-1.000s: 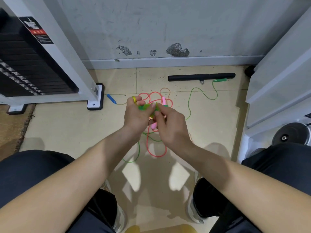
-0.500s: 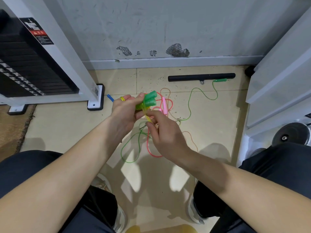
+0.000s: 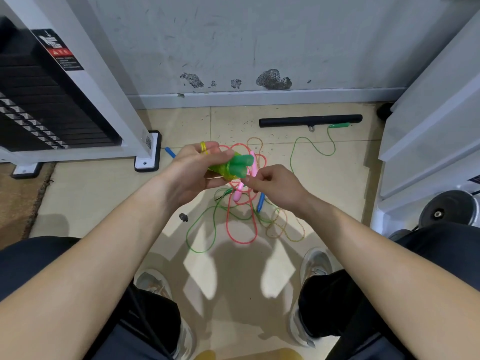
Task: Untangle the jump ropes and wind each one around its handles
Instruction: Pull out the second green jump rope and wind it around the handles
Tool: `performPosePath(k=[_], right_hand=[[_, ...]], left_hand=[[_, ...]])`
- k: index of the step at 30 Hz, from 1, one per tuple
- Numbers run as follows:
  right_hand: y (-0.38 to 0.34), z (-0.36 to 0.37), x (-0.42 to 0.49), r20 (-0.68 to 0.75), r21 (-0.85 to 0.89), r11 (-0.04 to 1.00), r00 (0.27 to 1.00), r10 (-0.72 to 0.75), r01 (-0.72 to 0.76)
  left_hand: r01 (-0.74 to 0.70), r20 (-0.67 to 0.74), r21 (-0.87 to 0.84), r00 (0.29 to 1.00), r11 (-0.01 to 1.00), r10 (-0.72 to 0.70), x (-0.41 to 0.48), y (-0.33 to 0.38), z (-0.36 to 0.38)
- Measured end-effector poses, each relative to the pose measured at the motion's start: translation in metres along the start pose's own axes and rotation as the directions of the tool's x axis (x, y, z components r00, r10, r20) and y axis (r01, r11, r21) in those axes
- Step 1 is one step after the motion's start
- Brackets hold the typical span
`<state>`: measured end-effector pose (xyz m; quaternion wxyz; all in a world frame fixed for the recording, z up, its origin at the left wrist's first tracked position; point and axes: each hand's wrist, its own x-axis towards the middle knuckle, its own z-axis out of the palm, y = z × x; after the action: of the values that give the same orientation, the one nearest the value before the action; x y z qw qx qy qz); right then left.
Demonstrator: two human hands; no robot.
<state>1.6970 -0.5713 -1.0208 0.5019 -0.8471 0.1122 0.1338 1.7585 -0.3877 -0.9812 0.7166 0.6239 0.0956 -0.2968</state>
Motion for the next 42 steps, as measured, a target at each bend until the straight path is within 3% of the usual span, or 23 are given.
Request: performPosePath(k=[5,10,14,17,22,26,30,33,38,42], right_hand=[[0.000,-0.008,0.007,0.003,0.001,1.000,1.000,-0.003,0.003],[-0.013,-0.013,0.002,0.041,0.181,0.980,0.996,0.078,-0.084],[-0.025,-0.011,-0.004,0.081,0.400,0.905,0.990,0.118,-0.141],[-0.032,-0.001,-0.010,0.024,0.474,0.872,0.992,0.122,-0.119],[-0.030,0.018,-0.018,-0.246,0.426,0.904,0.965,0.094,0.021],[-0.024,0.031,-0.023,-0.381,0.271,0.952,0.924,-0.028,0.140],[-0.014,0.046,-0.030,-0.355,-0.146,0.925,0.855,-0.379,0.350],[-0.013,0.043,-0.027,-0.305,-0.230,0.897,0.847,-0.436,0.378],[-0.020,0.037,-0.025,-0.344,-0.146,0.918,0.851,-0.398,0.370],[-0.036,0.017,-0.021,-0.387,0.118,0.967,0.908,-0.163,0.224]], left_hand=[[-0.097,0.031,0.322,0.995,0.942,0.092,-0.001,-0.005,0.002],[-0.195,0.060,0.524,0.979,0.829,0.192,0.002,-0.016,0.005],[-0.324,0.015,0.710,0.894,0.625,0.447,0.010,-0.028,0.007],[-0.372,-0.003,0.775,0.806,0.511,0.592,0.008,-0.031,0.015],[-0.383,-0.109,0.737,0.745,0.556,0.658,0.009,-0.037,0.020],[-0.364,-0.233,0.608,0.768,0.706,0.597,0.012,-0.041,0.021],[-0.297,-0.347,0.293,0.853,0.909,0.391,0.012,-0.033,0.017],[-0.244,-0.362,0.095,0.895,0.965,0.262,0.011,-0.030,0.017],[-0.225,-0.329,0.036,0.917,0.974,0.224,0.007,-0.027,0.013],[-0.291,-0.251,0.242,0.903,0.926,0.349,0.006,-0.024,0.011]])
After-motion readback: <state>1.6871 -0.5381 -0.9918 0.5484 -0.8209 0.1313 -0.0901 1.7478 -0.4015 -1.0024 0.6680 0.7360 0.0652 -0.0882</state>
